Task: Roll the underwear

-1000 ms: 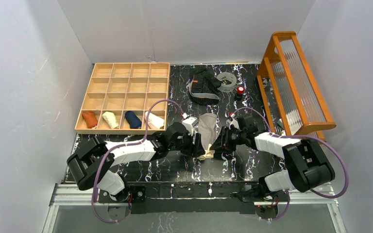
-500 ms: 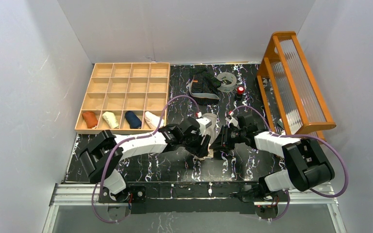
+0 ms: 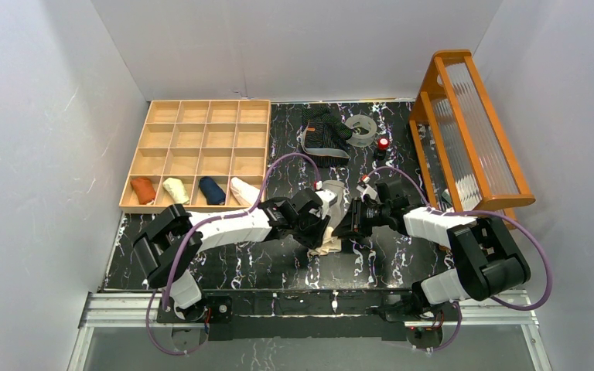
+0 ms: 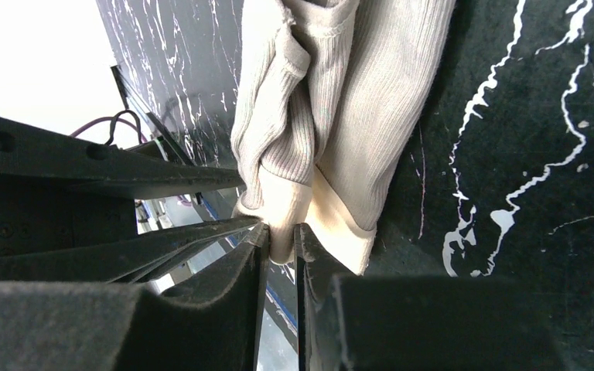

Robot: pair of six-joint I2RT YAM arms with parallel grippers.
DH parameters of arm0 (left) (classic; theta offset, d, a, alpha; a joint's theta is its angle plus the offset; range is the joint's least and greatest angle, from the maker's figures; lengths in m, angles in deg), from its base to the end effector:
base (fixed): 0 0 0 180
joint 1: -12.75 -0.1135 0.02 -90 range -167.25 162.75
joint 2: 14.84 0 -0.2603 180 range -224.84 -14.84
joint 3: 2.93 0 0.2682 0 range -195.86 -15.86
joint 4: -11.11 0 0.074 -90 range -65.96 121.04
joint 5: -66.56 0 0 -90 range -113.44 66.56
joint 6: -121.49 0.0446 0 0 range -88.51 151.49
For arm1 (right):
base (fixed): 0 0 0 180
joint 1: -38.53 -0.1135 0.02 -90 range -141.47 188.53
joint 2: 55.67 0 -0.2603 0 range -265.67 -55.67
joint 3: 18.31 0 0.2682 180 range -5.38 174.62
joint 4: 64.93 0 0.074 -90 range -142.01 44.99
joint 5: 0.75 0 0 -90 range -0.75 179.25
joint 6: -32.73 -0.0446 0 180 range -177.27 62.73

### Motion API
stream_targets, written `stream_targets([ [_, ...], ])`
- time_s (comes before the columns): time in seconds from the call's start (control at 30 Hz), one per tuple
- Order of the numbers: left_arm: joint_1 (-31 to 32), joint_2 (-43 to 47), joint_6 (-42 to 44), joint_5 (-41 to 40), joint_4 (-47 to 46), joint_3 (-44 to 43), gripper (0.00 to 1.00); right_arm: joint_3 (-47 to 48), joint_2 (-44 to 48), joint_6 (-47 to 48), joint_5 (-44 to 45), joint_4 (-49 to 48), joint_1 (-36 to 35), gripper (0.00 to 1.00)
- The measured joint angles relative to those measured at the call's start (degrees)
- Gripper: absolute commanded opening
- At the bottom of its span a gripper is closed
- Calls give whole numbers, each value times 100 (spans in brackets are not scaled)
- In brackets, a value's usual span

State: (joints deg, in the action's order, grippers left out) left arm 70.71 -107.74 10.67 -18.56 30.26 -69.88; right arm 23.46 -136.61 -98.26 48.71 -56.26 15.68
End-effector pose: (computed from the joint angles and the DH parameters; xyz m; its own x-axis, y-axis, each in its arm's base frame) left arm 0.1867 -0.3054 0.1722 -0.6628 0.3915 -0.6384 0.6857 0.6599 -0.3072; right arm 0.2277 0.1274 0.1212 -0.9729 0.1310 -0.1906 -0.0782 0.5895 0.8039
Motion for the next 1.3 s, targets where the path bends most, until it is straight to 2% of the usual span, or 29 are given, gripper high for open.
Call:
stream_targets([
  [0.1, 2, 0, 15, 0, 20, -26, 18, 0, -4, 33, 0, 0, -11, 26],
  [0.33, 2, 2, -2, 39, -37, -37, 1, 98, -9, 105, -42, 28, -35, 26],
  [0.63, -13, 372, -326, -297, -243, 33, 0, 203, -9, 308, -81, 70, -142, 25],
  [0.83, -109, 944, -566, -509, -496, 295, 0, 363, -9, 527, -79, 146, -245, 32],
  [0.97, -160, 997, -706, -520, -754, 468, 0, 560, -20, 638, -79, 144, -299, 34],
  [1.07, -160, 973, -883, -404, -1021, 542, 0, 739, -426, 616, -98, 114, -407, 36],
  [1.13, -160, 973, -935, -402, -1080, 542, 0, 739, -568, 629, 0, 181, -522, 54],
  [1.17, -160, 973, -949, -402, -1091, 544, 0, 723, -555, 645, 59, 223, -560, 59],
  [1.23, -162, 973, -966, -391, -1093, 549, 0, 509, -334, 584, 284, 280, -568, 60],
  [1.3, -162, 973, -968, -332, -1095, 562, 0, 382, 4, 350, 562, 350, -568, 55],
])
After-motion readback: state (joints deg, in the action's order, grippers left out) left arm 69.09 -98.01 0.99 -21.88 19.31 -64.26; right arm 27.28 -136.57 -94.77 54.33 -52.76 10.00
